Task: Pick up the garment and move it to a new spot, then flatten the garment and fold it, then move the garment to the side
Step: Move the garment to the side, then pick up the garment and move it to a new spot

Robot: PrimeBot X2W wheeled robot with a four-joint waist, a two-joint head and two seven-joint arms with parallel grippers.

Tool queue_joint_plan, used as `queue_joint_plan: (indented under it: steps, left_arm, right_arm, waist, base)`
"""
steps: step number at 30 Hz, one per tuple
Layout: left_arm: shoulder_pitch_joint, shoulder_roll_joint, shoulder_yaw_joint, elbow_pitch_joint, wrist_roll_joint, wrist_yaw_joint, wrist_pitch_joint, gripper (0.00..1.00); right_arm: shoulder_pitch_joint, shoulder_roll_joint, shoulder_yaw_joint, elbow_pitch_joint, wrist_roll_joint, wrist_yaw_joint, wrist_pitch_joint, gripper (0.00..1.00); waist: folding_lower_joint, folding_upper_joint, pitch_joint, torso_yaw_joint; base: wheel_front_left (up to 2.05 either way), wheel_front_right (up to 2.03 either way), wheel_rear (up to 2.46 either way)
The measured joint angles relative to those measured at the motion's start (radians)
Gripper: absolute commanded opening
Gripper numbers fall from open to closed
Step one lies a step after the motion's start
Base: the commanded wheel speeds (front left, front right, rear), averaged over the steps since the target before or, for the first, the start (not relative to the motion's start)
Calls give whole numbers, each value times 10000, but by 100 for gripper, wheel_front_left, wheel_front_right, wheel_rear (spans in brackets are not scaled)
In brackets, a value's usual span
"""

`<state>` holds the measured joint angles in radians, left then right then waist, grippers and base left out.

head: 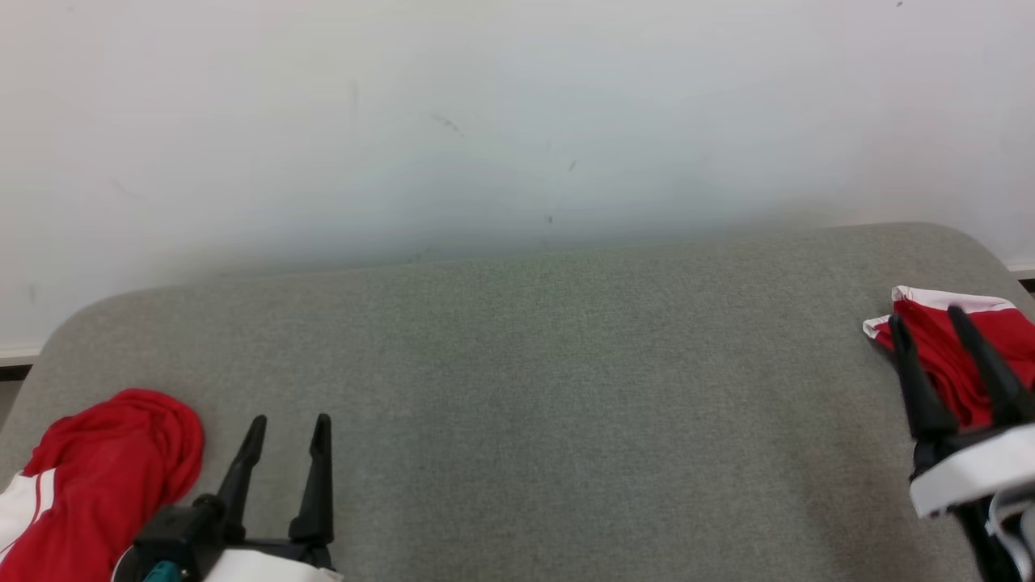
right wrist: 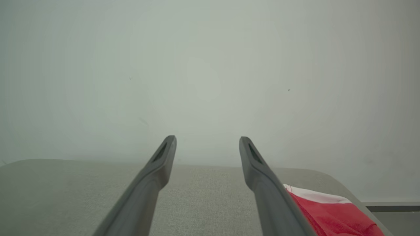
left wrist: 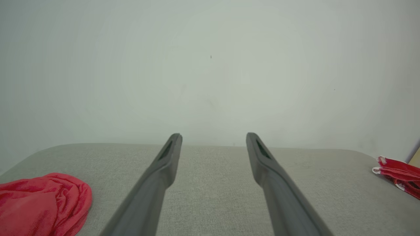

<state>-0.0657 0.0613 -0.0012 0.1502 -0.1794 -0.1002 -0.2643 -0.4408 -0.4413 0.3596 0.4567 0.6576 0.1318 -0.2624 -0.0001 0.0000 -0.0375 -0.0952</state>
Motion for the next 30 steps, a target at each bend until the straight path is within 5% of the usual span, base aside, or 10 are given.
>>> queue_joint_plan:
  steps: [6,13,30]
  left_arm:
    - [408,-73,176,-100,38,100,0,100]
    - [758,-115,-6,-121,19,27,0,100]
    - [645,-119,-255,-17,-134,52,0,100]
  right_arm:
    - [2265,1287,-1670,-2027,-1275,0,0,100]
    - [3736,2213,-2276,-3145,-2008,0,-2,100]
    - [4010,2729,-2406,-3206,-2441,0,-2,100]
  waist:
    - [0,0,-9,51]
    - [0,0,143,106]
    - [1,0,219,98]
  base:
    - [0,0,0]
    - [0,0,0]
    - [0,0,0]
